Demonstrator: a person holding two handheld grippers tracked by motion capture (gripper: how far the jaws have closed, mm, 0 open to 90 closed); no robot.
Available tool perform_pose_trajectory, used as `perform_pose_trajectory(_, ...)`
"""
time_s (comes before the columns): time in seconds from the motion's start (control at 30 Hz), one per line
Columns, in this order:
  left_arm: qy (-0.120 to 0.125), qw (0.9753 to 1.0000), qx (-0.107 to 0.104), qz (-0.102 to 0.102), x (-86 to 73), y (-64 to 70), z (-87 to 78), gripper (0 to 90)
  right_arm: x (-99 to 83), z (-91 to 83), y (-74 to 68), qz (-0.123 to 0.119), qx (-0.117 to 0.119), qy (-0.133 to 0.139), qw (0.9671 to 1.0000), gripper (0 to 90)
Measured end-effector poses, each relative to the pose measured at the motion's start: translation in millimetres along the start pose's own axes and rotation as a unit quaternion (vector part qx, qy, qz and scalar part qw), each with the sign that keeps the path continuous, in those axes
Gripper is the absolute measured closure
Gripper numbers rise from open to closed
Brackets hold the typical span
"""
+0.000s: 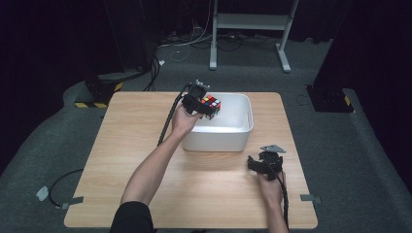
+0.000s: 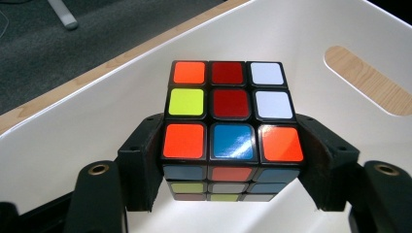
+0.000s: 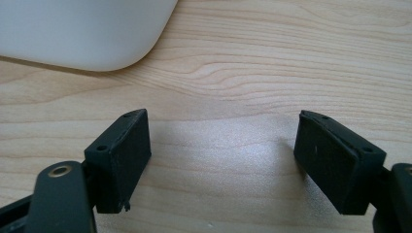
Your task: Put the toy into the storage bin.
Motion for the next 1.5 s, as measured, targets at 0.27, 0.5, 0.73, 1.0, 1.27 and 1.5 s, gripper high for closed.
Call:
perform_pose_trajectory(0.27, 0.005, 1.0, -0.003, 0.001, -1.5, 1.6, -6.9, 34.2, 0.0, 0.0, 0.0, 0.0, -0.001, 0.0, 1.0, 20.9)
perform_pose_trajectory(0.5, 0.001, 1.0, -0.004, 0.002, -3.9, 3.7, -10.2, 34.2, 0.0, 0.0, 0.1, -0.001, -0.001, 0.0, 1.0, 20.9)
perform_pose_trajectory(0.73, 0.007, 0.9999, -0.009, 0.004, -7.2, 7.1, -18.1, 34.2, 0.0, -0.1, 0.2, -0.002, -0.001, 0.0, 1.0, 20.9)
perform_pose_trajectory(1.0, 0.009, 0.9999, -0.009, 0.008, -7.6, 9.2, -23.1, 34.2, 0.0, -0.1, 0.2, -0.001, -0.001, 0.0, 1.0, 20.9)
perform_pose_trajectory(1.27, 0.007, 0.9998, -0.012, 0.012, -10.6, 14.1, -25.2, 34.2, 0.0, -0.1, 0.2, -0.001, -0.001, 0.0, 1.0, 20.9)
perform_pose_trajectory(1.5, 0.011, 0.9998, -0.016, 0.009, -15.2, 16.8, -27.6, 34.2, 0.0, -0.1, 0.2, -0.001, -0.001, 0.0, 1.0, 20.9)
Point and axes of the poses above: each handheld gripper's, and its own axes: z roughly forward along the jaws, x roughly out of its top, y roughly to its right, the point moved 2 cm from there along z, roughly forward along the jaws, and after that the axes turned 11 degrees about z, right-handed, at the moved point
